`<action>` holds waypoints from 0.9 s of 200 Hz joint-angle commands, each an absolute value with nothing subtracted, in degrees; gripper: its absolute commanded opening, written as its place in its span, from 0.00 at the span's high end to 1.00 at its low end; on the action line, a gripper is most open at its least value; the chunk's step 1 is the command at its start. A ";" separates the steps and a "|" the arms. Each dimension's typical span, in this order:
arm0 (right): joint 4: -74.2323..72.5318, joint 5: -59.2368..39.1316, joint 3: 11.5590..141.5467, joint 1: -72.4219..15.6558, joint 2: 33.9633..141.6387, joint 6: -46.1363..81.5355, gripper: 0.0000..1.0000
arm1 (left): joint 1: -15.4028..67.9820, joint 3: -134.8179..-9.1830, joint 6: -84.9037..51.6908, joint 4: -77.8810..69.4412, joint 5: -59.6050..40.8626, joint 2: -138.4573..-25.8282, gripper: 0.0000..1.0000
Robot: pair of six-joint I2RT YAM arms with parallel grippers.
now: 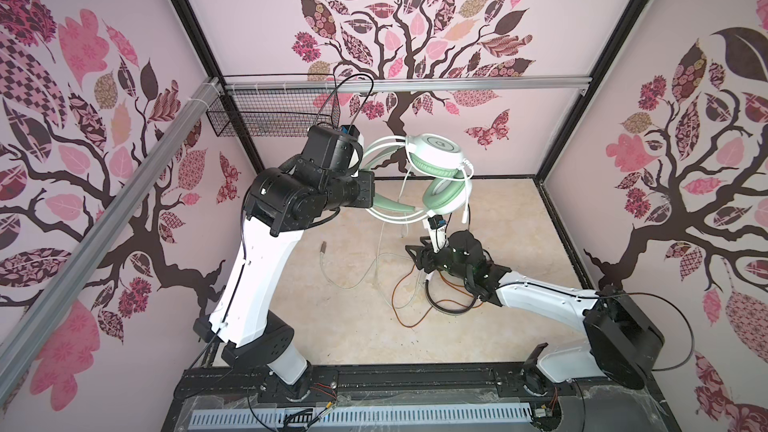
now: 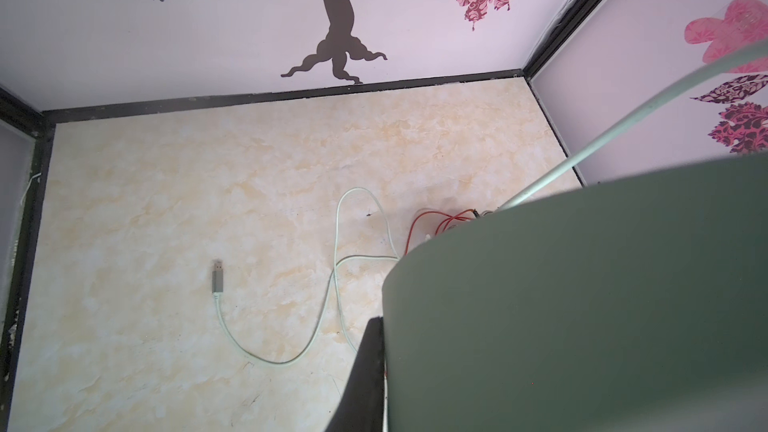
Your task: Wrap the headphones
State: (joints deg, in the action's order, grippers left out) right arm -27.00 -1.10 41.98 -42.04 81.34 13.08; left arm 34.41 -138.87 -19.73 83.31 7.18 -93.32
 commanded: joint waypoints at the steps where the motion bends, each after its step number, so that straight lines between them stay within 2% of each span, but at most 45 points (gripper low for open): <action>1: -32.49 5.02 45.54 -42.45 85.45 16.97 0.36 | 33.84 -142.27 -20.37 79.80 6.40 -93.08 1.00; 30: -33.22 0.53 51.20 -42.43 91.96 19.30 0.37 | 33.25 -142.52 -20.27 80.07 5.81 -93.09 1.00; 50: -35.07 0.90 52.56 -42.38 94.65 20.45 0.44 | 32.63 -142.41 -20.17 80.20 5.42 -92.77 1.00; 62: -35.74 1.89 52.86 -42.43 95.58 20.65 0.53 | 32.18 -142.28 -20.15 80.17 5.06 -92.51 1.00; 84: -36.54 3.84 51.87 -42.45 95.94 20.96 0.77 | 31.64 -142.12 -20.03 80.45 4.89 -92.37 1.00; 126: -37.15 3.02 46.68 -42.59 92.99 22.06 0.99 | 28.67 -139.64 -20.79 79.26 2.73 -91.10 1.00; 152: -31.68 0.08 44.12 -44.13 89.67 20.47 1.00 | 26.39 -136.43 -21.58 77.59 0.54 -90.03 1.00; 180: -23.31 6.51 39.97 -50.87 82.86 17.56 1.00 | 25.04 -133.35 -21.53 77.24 1.14 -89.26 1.00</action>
